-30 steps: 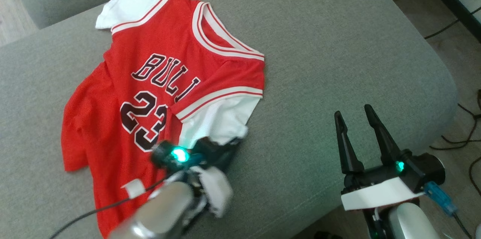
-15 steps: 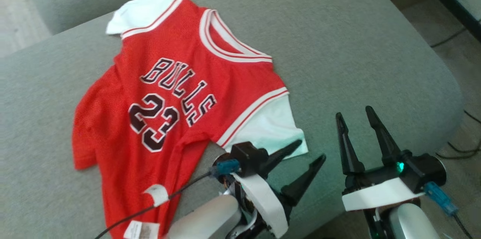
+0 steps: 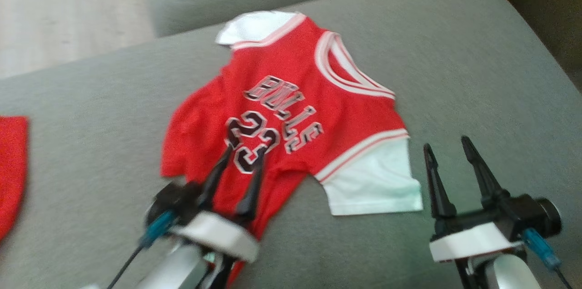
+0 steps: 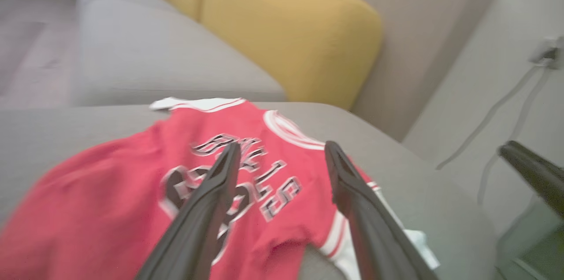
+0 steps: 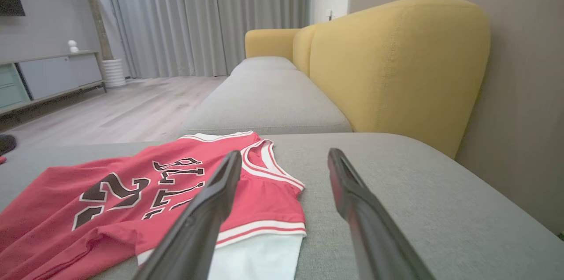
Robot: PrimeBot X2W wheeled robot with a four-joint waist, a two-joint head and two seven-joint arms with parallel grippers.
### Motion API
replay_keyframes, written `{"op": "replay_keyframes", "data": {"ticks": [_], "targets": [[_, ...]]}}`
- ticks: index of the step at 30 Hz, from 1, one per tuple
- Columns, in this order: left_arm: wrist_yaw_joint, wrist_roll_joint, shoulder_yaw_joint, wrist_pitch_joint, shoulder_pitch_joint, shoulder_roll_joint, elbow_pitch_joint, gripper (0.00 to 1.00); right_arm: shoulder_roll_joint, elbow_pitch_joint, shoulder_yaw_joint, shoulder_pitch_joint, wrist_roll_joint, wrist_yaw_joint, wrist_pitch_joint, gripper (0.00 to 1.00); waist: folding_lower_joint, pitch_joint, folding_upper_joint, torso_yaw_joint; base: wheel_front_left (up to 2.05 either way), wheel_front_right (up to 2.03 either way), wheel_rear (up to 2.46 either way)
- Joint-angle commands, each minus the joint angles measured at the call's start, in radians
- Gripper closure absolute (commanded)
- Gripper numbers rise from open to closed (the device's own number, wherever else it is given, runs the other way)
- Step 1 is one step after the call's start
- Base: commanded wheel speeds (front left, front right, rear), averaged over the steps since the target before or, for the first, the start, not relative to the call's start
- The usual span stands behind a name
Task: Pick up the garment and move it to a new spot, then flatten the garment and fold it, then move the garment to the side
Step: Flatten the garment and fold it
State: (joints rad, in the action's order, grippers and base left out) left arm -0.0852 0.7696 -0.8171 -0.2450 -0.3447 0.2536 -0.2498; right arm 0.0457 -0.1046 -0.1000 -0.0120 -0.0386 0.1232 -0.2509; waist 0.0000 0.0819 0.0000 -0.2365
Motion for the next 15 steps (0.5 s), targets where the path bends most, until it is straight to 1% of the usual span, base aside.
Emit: {"op": "replay_keyframes", "data": {"ticks": [1, 3, 4, 7, 11, 15], "targets": [[-0.033, -0.016, 0.084, -0.015, 0.035, 0.042, 0.048, 0.00, 0.004, 0.022, -0.005, 0.002, 0.013, 0.008, -0.011, 0.00, 0.0000, -0.067, 0.0000, 0.096, 0.00, 0.00, 0.00], [-0.057, -0.042, 0.139, -0.016, 0.091, 0.069, 0.073, 0.00, 0.004, 0.012, 0.011, 0.000, 0.019, 0.008, -0.011, 0.00, 0.0000, -0.076, 0.0000, 0.128, 0.00, 0.00, 0.00], [-0.057, -0.042, 0.139, -0.016, 0.091, 0.069, 0.073, 0.00, 0.004, 0.012, 0.011, 0.000, 0.019, 0.008, -0.011, 0.00, 0.0000, -0.076, 0.0000, 0.128, 0.00, 0.00, 0.00], [-0.066, -0.083, 0.231, -0.016, 0.189, 0.086, 0.115, 0.00, 0.004, -0.006, 0.035, -0.004, 0.026, 0.008, -0.011, 0.00, 0.0000, -0.086, 0.0000, 0.172, 0.00, 0.00, 0.00], [-0.057, -0.148, 0.337, -0.017, 0.305, 0.083, 0.138, 0.00, 0.004, -0.038, 0.058, -0.012, 0.037, 0.008, -0.011, 0.00, 0.0000, -0.094, 0.0000, 0.220, 0.00, 0.00, 0.00], [-0.028, -0.221, 0.433, -0.017, 0.392, 0.049, 0.140, 0.00, 0.004, -0.064, 0.070, -0.027, 0.036, 0.008, -0.011, 0.00, 0.0000, -0.099, 0.0000, 0.251, 0.00, 0.00, 0.00]]}}
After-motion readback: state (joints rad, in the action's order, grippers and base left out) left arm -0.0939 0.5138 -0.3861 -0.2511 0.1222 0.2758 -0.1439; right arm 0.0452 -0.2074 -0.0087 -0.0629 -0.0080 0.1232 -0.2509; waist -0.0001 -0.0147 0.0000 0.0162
